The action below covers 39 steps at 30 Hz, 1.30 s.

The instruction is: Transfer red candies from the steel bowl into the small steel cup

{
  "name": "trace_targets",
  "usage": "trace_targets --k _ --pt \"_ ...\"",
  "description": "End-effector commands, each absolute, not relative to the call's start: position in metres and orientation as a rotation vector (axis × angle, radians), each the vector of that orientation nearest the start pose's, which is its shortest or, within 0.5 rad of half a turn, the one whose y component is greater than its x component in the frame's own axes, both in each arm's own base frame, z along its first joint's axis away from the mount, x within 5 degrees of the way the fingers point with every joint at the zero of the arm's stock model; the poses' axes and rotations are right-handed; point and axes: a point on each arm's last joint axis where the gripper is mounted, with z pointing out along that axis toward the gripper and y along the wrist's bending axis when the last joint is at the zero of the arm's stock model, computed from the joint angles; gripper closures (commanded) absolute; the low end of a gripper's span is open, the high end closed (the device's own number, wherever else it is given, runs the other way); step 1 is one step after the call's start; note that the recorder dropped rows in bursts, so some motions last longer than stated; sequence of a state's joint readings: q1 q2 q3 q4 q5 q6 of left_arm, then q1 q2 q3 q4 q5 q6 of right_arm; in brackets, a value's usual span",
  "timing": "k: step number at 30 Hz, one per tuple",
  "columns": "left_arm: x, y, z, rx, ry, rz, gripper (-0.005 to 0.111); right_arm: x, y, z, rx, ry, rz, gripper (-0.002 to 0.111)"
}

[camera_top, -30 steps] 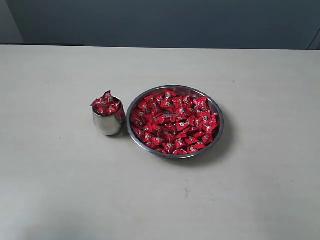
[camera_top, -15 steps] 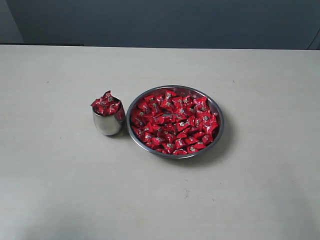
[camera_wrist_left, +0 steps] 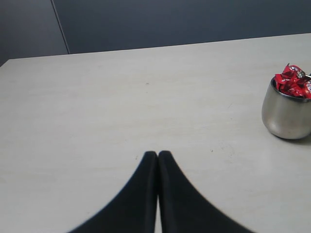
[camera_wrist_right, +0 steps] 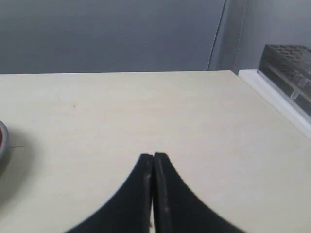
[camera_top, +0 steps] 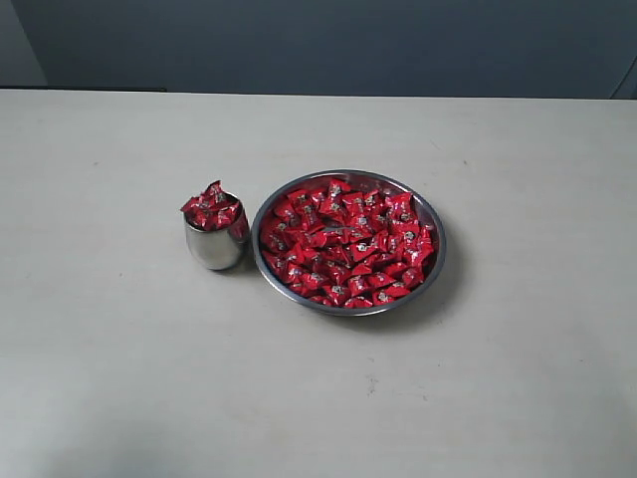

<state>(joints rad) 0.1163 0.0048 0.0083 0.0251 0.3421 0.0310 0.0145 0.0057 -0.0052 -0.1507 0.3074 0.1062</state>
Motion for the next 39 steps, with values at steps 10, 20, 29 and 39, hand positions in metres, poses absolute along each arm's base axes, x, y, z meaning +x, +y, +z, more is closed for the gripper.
trace_targets --k 10,20,29,39 --pt "0.0532 0.0066 0.1828 -0.055 1.821 0.124 0.106 0.0543 -0.0027 0.1856 0.003 1.789 -0.035 0.108" --pt "0.0532 0.0066 0.1828 -0.055 1.821 0.124 0.106 0.0543 -0.0028 0.1856 0.001 1.789 -0.037 0.108" --pt "0.0532 0.0066 0.1828 -0.055 1.821 0.124 0.106 0.0543 -0.0028 0.1856 0.003 1.789 -0.036 0.108" --pt "0.0532 0.0066 0.1828 -0.055 1.821 0.124 0.106 0.0543 -0.0028 0.1856 0.003 1.789 -0.036 0.108"
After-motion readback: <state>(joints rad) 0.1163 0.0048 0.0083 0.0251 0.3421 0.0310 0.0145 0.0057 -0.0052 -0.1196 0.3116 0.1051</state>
